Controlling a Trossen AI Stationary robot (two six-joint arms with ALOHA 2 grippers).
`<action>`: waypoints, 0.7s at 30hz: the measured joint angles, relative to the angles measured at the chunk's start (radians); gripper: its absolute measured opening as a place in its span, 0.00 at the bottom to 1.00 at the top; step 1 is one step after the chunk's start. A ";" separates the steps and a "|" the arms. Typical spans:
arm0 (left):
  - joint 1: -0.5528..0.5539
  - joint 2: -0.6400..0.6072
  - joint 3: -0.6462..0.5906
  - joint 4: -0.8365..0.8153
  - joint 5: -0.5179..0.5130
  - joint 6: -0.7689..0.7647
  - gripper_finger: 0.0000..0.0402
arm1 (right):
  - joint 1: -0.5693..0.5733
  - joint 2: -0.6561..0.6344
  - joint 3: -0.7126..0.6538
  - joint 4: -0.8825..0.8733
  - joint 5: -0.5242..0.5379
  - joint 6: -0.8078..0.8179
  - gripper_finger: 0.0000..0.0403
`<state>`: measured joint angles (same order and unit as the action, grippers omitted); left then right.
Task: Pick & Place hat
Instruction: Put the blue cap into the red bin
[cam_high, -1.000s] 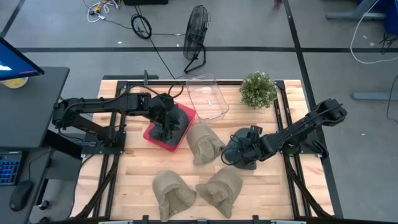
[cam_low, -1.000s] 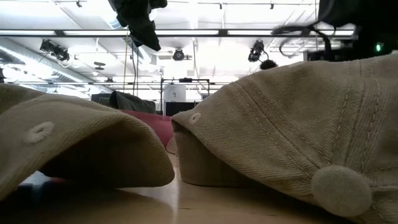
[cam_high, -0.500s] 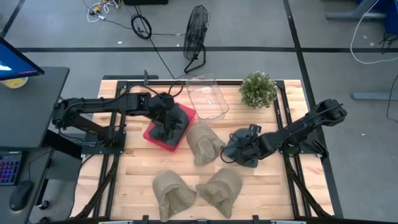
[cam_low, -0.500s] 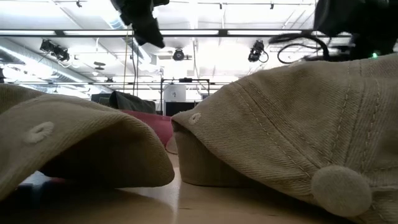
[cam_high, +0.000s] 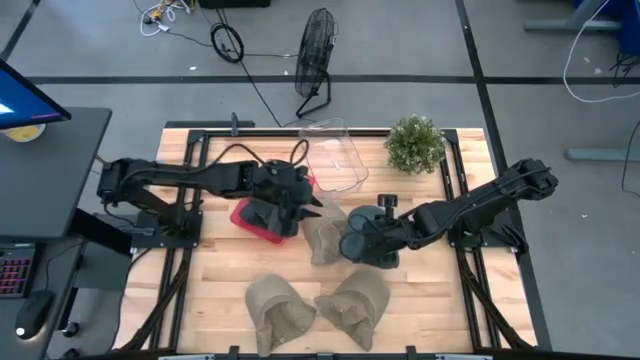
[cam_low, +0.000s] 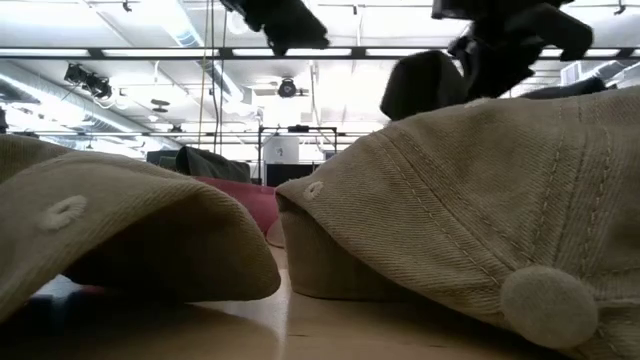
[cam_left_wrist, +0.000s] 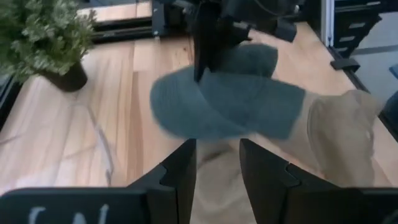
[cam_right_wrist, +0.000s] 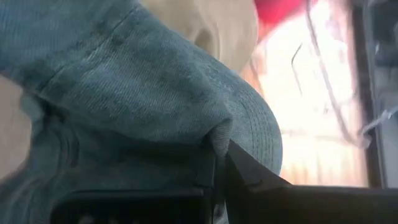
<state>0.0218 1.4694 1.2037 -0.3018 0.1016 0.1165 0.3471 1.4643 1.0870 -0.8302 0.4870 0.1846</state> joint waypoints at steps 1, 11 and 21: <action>-0.002 0.016 0.000 0.035 0.000 0.000 0.31 | -0.006 0.001 0.000 0.031 -0.009 -0.026 0.02; -0.011 0.178 0.000 0.255 0.000 -0.052 0.48 | -0.043 0.076 -0.002 0.177 -0.060 -0.168 0.03; -0.022 0.292 0.007 0.320 -0.005 -0.240 0.62 | -0.056 0.158 -0.003 0.273 0.054 -0.268 0.03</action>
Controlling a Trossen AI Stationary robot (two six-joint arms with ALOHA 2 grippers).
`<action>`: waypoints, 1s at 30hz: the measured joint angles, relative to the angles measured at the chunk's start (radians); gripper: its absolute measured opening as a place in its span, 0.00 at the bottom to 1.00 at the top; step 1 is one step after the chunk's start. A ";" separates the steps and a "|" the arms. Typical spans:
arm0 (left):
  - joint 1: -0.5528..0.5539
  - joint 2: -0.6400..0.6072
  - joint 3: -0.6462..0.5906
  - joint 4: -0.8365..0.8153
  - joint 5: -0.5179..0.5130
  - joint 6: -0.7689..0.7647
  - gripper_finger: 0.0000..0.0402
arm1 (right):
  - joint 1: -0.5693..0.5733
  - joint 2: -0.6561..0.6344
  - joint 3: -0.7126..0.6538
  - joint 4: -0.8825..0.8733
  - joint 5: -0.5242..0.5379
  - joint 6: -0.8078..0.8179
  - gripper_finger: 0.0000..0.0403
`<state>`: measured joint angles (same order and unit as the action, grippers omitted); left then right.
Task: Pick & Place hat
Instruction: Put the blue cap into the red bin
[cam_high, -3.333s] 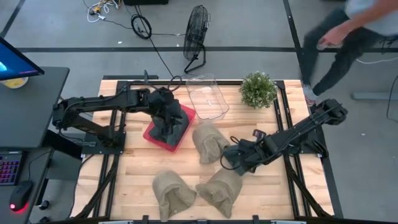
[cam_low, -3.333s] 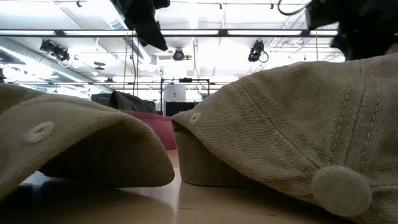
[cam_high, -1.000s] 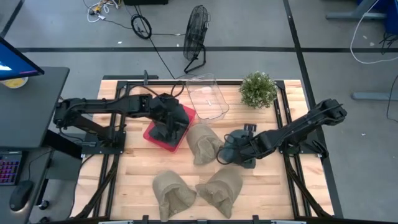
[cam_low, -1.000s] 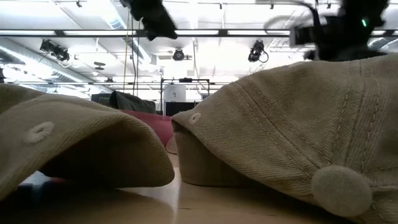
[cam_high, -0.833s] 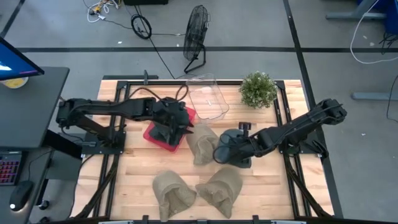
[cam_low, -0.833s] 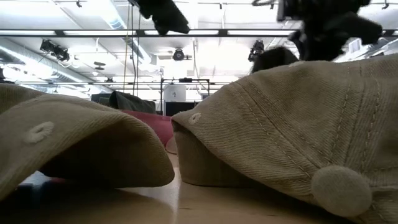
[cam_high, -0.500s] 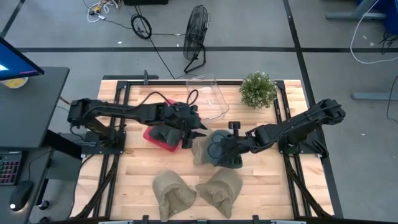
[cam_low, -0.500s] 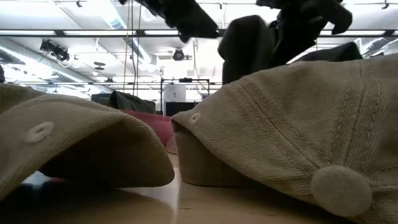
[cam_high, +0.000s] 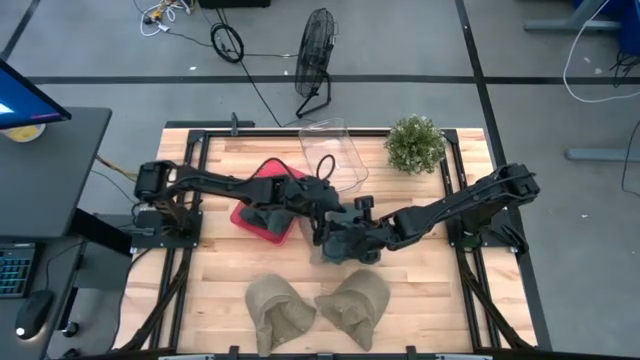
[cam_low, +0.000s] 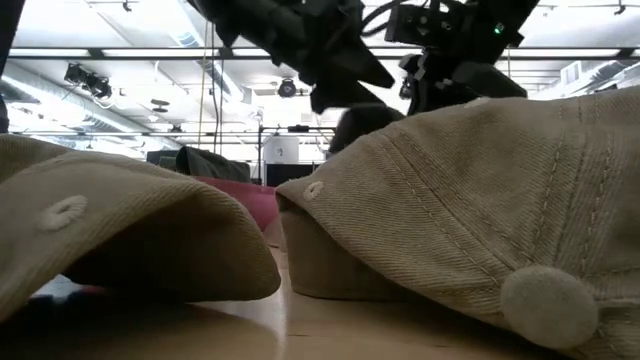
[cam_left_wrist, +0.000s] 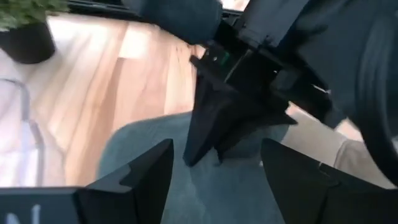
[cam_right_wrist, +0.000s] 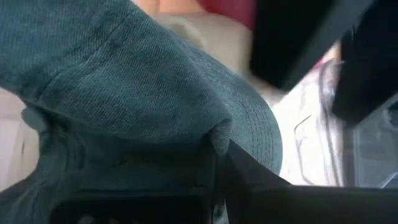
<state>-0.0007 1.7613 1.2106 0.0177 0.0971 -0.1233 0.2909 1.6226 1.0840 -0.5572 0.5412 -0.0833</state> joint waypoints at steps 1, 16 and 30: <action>-0.003 0.010 0.001 0.005 -0.001 -0.008 0.62 | 0.000 0.000 0.000 0.015 0.001 -0.005 0.03; -0.002 0.057 0.003 -0.070 -0.082 -0.022 0.55 | 0.010 -0.005 0.000 0.061 0.063 -0.005 0.03; -0.006 0.056 0.004 -0.134 -0.098 0.065 0.16 | 0.062 -0.020 -0.001 0.086 0.076 0.056 0.06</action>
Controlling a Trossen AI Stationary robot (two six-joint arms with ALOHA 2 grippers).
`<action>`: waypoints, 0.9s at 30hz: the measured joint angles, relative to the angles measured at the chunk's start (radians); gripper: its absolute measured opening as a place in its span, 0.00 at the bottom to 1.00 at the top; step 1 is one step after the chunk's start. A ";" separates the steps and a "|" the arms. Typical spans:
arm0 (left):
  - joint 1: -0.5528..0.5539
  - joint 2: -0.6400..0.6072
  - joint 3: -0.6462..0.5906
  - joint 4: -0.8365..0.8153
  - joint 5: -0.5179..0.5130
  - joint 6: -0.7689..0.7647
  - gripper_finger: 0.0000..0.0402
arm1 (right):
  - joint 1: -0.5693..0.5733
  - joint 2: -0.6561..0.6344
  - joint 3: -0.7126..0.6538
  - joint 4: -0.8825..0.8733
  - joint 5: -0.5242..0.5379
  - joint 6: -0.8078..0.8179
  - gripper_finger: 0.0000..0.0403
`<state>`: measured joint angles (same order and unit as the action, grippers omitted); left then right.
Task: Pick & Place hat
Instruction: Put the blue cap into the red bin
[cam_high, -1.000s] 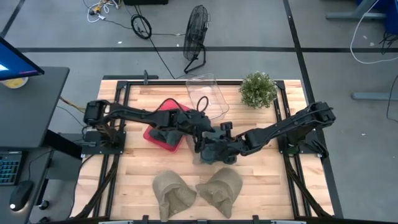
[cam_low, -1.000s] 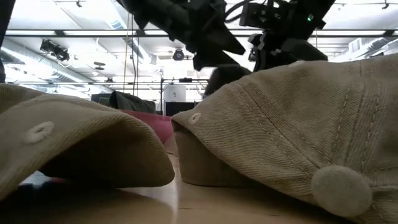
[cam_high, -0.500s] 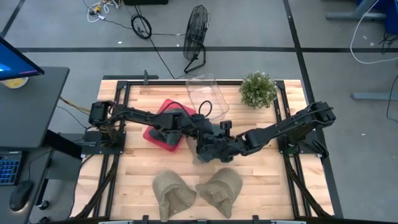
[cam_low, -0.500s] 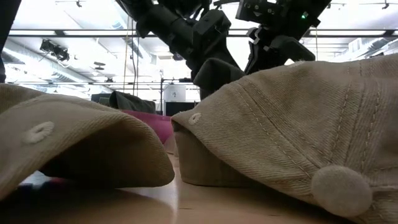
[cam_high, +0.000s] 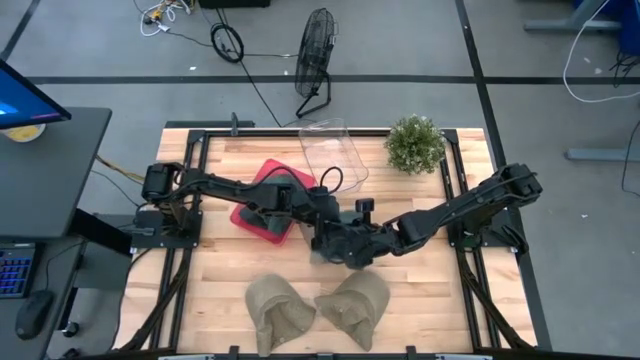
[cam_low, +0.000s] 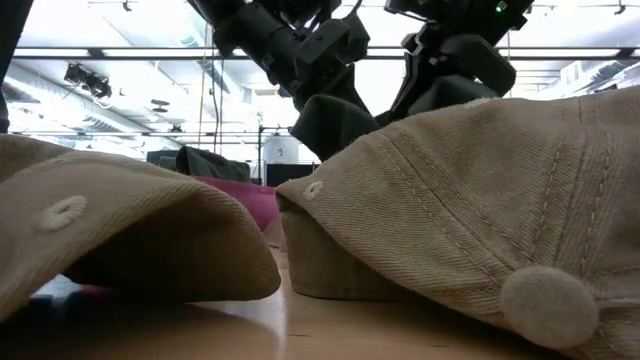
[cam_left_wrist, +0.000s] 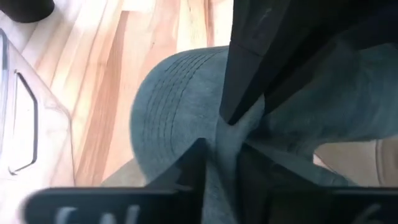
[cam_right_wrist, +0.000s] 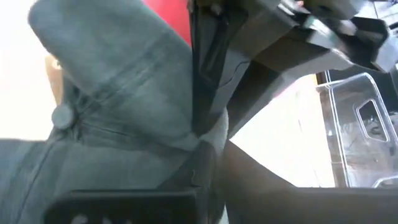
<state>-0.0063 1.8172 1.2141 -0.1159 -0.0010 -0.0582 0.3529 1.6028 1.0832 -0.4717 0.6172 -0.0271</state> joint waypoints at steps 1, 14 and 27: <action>0.001 0.000 -0.001 -0.007 -0.002 0.003 0.12 | -0.001 -0.001 0.000 0.000 0.003 0.010 0.08; -0.036 -0.096 -0.006 -0.134 -0.071 0.039 0.02 | 0.025 -0.006 0.007 -0.094 0.013 0.169 0.40; -0.083 -0.605 -0.002 -0.592 -0.214 0.189 0.03 | 0.029 -0.002 0.001 -0.152 0.056 0.211 0.48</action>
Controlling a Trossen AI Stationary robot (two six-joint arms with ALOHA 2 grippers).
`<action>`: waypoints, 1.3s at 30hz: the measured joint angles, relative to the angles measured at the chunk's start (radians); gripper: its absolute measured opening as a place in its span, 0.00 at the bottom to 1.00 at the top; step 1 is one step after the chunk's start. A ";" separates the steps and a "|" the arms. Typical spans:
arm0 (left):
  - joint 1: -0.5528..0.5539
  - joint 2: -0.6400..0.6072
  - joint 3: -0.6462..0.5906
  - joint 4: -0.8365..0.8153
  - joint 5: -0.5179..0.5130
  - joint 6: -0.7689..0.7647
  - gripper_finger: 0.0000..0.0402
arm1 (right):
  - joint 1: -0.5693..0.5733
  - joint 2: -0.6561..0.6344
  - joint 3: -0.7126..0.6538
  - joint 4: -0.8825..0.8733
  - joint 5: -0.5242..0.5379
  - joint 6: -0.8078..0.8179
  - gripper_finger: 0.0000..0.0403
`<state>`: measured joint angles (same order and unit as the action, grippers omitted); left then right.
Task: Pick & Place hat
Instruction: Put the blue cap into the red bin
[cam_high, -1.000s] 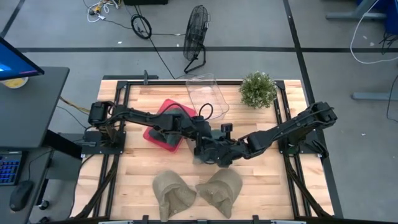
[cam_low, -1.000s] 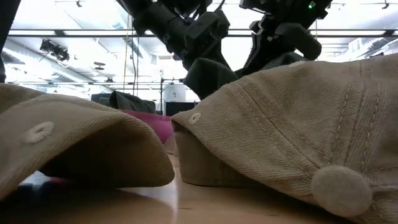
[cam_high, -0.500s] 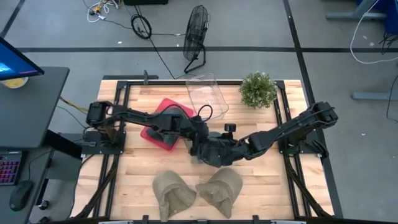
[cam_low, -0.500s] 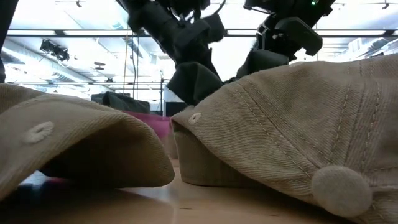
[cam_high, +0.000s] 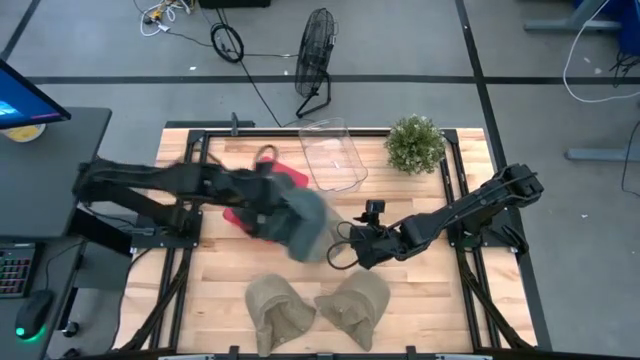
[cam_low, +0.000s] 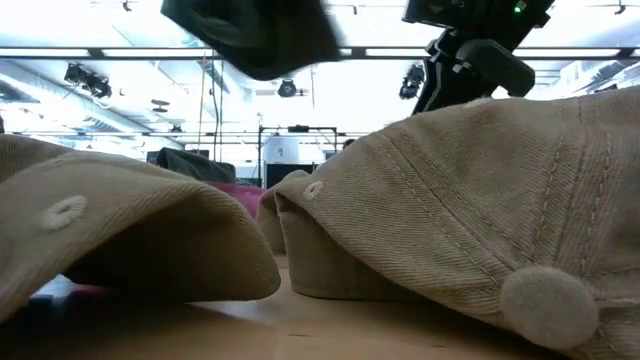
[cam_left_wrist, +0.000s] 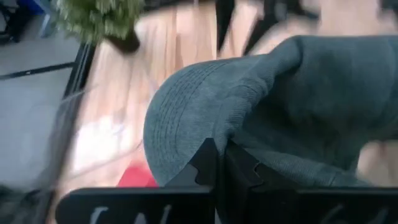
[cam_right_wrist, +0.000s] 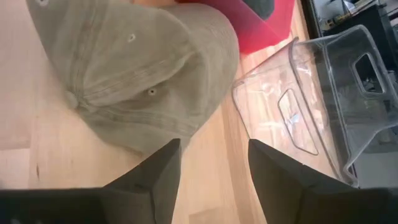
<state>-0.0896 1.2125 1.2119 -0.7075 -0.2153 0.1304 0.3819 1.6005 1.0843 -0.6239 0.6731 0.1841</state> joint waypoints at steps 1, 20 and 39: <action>0.005 -0.029 0.000 -0.067 -0.014 0.030 0.03 | -0.002 0.000 0.000 0.000 0.000 -0.001 0.48; 0.268 -0.080 -0.468 0.090 -0.095 0.198 0.02 | -0.047 0.000 0.000 0.026 -0.001 -0.019 0.48; 0.276 -0.080 -0.557 0.129 -0.044 -0.003 0.13 | -0.067 0.000 0.000 0.050 -0.012 -0.017 0.48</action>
<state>0.1864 1.1324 0.6553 -0.5788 -0.2590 0.1273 0.3145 1.6009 1.0843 -0.5739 0.6609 0.1669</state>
